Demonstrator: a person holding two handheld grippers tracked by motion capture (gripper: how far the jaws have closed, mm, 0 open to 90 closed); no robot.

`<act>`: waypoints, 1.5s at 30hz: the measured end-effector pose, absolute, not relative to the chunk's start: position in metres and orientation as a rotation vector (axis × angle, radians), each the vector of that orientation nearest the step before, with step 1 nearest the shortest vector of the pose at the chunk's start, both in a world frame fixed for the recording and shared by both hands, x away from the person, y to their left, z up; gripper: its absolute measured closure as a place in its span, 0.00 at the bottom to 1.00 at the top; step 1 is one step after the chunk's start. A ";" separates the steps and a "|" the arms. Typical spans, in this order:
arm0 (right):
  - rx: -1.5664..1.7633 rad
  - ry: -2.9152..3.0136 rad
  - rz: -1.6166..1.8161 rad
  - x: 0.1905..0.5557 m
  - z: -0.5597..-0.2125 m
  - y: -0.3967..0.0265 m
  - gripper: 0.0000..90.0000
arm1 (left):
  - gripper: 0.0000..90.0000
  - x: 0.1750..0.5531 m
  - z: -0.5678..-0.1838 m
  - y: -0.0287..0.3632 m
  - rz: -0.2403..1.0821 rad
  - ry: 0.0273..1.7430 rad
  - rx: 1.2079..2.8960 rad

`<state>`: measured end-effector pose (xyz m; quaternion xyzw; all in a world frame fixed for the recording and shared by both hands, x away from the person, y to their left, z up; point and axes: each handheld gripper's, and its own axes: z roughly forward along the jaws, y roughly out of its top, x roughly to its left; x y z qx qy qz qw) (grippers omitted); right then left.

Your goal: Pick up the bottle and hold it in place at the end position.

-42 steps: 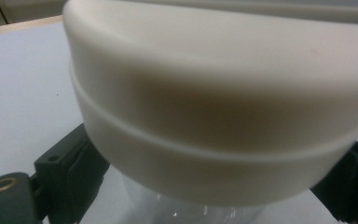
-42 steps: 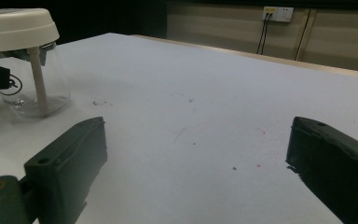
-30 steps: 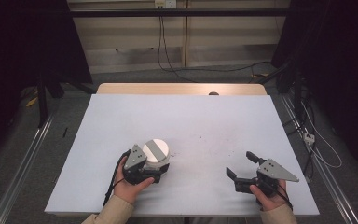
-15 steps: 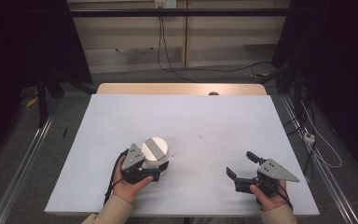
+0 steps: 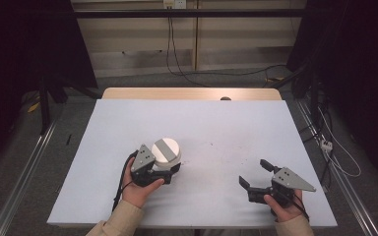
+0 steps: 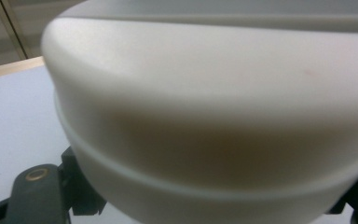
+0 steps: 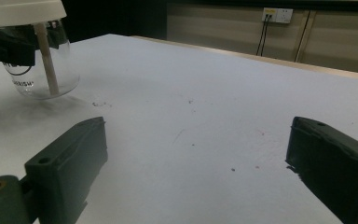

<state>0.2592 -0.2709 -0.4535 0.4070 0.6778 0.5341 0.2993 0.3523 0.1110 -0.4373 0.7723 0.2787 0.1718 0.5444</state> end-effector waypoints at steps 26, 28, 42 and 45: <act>1.077 1.804 1.416 0.260 -0.454 -0.270 0.05 | 0.21 0.378 -0.431 0.090 0.404 0.659 1.821; 1.078 1.801 1.416 0.259 -0.454 -0.271 0.05 | 0.21 0.380 -0.431 0.088 0.407 0.655 1.825; 1.078 1.805 1.414 0.260 -0.454 -0.271 0.05 | 0.21 0.389 -0.431 0.077 0.407 0.645 1.835; 1.078 1.806 1.414 0.260 -0.454 -0.271 0.05 | 0.21 0.391 -0.431 0.076 0.407 0.648 1.834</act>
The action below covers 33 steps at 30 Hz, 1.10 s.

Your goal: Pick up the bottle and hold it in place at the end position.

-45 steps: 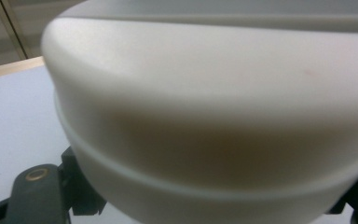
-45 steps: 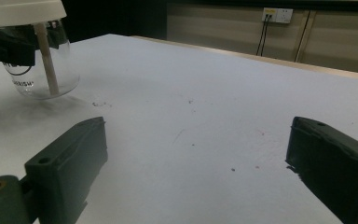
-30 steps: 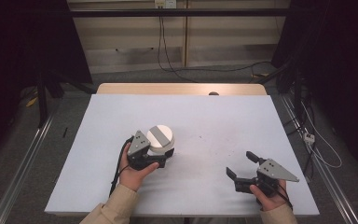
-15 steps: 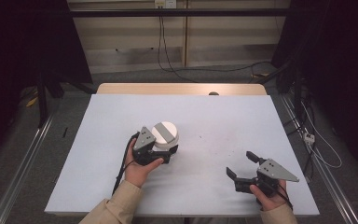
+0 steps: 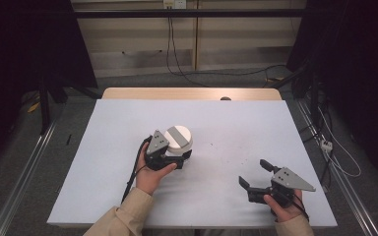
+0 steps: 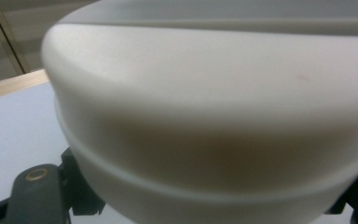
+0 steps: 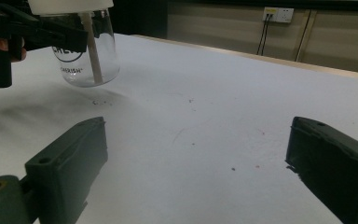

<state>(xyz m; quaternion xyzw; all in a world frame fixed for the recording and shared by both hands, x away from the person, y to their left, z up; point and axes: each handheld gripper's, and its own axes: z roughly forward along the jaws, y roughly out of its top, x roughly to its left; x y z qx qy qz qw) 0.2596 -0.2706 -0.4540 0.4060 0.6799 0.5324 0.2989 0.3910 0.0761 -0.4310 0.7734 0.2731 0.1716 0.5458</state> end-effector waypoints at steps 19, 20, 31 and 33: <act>1.076 1.813 1.413 0.260 -0.455 -0.270 0.05 | 0.21 0.403 -0.431 0.066 0.404 0.645 1.840; 1.077 1.812 1.412 0.260 -0.455 -0.270 0.05 | 0.21 0.404 -0.431 0.065 0.402 0.645 1.844; 1.076 1.813 1.410 0.260 -0.455 -0.271 0.05 | 0.21 0.413 -0.429 0.059 0.397 0.654 1.839; 1.076 1.813 1.410 0.260 -0.455 -0.271 0.05 | 0.21 0.414 -0.428 0.058 0.390 0.657 1.837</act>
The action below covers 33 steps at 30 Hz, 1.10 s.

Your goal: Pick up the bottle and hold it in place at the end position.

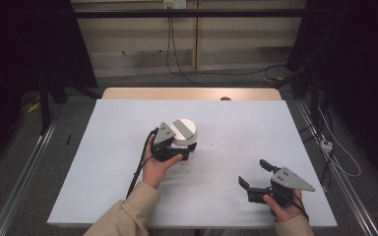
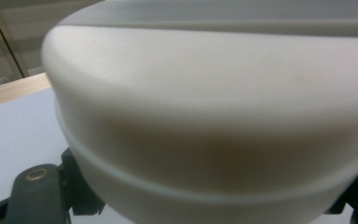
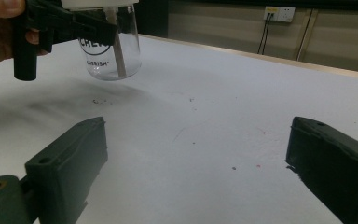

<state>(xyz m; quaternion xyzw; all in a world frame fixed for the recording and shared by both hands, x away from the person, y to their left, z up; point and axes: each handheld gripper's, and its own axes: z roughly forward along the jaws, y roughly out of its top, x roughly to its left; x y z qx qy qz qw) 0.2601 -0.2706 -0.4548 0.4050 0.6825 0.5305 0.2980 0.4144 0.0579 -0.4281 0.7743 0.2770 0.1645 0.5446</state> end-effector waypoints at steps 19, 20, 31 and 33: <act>1.070 1.818 1.412 0.261 -0.455 -0.269 0.05 | 0.21 0.425 -0.434 0.055 0.405 0.686 1.836; 1.070 1.819 1.412 0.261 -0.455 -0.269 0.05 | 0.21 0.426 -0.435 0.055 0.407 0.685 1.839; 1.067 1.822 1.411 0.261 -0.455 -0.269 0.05 | 0.21 0.430 -0.433 0.048 0.414 0.666 1.861; 1.068 1.823 1.413 0.261 -0.455 -0.270 0.05 | 0.21 0.432 -0.433 0.046 0.407 0.661 1.862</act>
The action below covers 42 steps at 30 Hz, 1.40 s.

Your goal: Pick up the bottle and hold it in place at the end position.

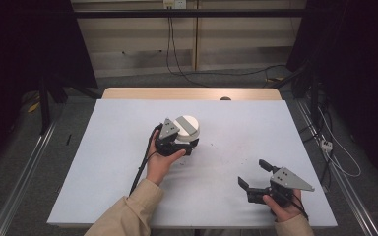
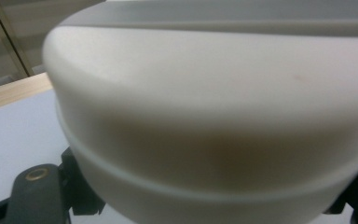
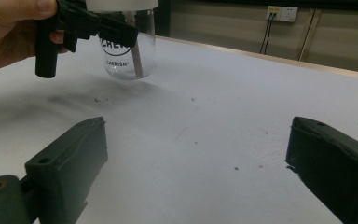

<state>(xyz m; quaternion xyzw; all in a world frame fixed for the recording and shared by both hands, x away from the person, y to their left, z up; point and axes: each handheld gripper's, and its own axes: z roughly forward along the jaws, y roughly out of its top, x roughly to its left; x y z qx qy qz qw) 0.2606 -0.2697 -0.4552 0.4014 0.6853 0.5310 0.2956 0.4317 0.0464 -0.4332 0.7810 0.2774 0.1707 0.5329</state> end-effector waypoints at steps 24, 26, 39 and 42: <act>1.065 1.827 1.413 0.261 -0.456 -0.269 0.05 | 0.21 0.445 -0.444 0.043 0.418 0.675 1.867; 1.066 1.828 1.413 0.262 -0.456 -0.269 0.05 | 0.21 0.445 -0.445 0.042 0.421 0.675 1.867; 1.067 1.831 1.409 0.262 -0.457 -0.268 0.05 | 0.21 0.449 -0.447 0.036 0.419 0.662 1.889; 1.070 1.831 1.410 0.262 -0.457 -0.269 0.05 | 0.21 0.449 -0.447 0.033 0.427 0.651 1.903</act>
